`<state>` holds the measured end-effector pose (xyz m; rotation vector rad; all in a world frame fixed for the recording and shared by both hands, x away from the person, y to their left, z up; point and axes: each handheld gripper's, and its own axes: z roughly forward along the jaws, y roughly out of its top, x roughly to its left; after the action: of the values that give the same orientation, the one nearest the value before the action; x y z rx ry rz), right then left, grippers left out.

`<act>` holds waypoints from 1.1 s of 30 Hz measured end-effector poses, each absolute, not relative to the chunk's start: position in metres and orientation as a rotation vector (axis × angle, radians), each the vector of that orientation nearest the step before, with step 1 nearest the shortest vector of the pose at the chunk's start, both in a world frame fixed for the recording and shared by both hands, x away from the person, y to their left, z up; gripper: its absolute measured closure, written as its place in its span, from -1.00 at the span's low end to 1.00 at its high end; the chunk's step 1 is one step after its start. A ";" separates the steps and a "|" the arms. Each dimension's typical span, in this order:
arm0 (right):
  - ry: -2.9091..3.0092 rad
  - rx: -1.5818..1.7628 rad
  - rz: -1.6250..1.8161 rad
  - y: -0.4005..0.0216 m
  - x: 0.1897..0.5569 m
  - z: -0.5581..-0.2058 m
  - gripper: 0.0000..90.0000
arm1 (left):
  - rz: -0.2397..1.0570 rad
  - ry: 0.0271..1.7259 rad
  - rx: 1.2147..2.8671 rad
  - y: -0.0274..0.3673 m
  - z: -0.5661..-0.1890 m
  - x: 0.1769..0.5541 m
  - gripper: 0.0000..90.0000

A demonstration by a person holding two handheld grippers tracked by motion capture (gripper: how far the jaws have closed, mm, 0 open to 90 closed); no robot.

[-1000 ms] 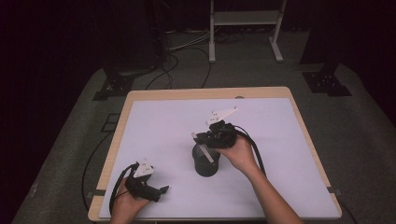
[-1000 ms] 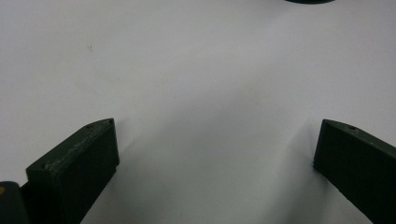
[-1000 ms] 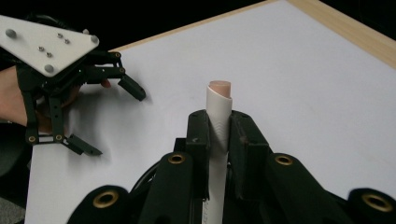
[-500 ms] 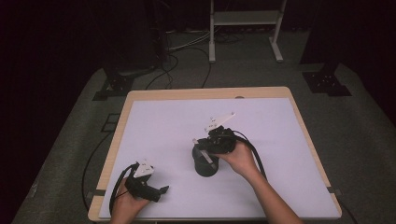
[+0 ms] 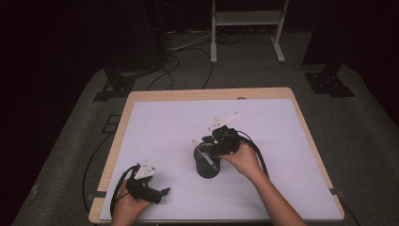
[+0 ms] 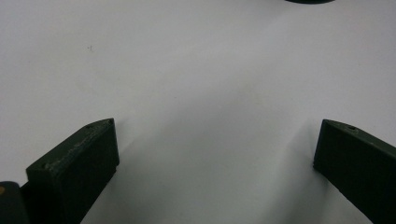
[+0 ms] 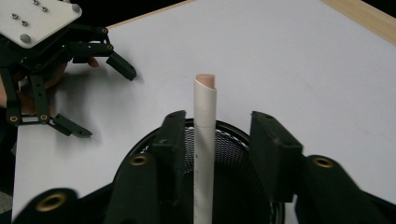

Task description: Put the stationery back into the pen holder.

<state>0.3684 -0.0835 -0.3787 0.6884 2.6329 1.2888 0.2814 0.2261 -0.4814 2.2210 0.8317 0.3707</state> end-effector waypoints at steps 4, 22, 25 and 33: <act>2.623 0.705 1.274 -0.089 0.368 -0.376 -0.05 | 0.368 0.834 2.220 0.226 -0.482 0.281 -1.00; 2.515 0.879 1.181 -0.139 0.363 -0.378 -0.77 | 0.370 0.829 2.225 0.226 -0.481 0.281 -1.00; 2.505 0.887 1.163 -0.152 0.361 -0.383 -0.82 | 0.370 0.831 2.220 0.226 -0.482 0.281 -1.00; 2.459 0.947 1.150 -0.183 0.350 -0.395 -0.95 | 0.368 0.832 2.223 0.226 -0.481 0.281 -1.00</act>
<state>0.3501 -0.1833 -0.3948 0.9474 2.4589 1.1498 0.2814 0.2262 -0.4815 2.2227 0.8316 0.3683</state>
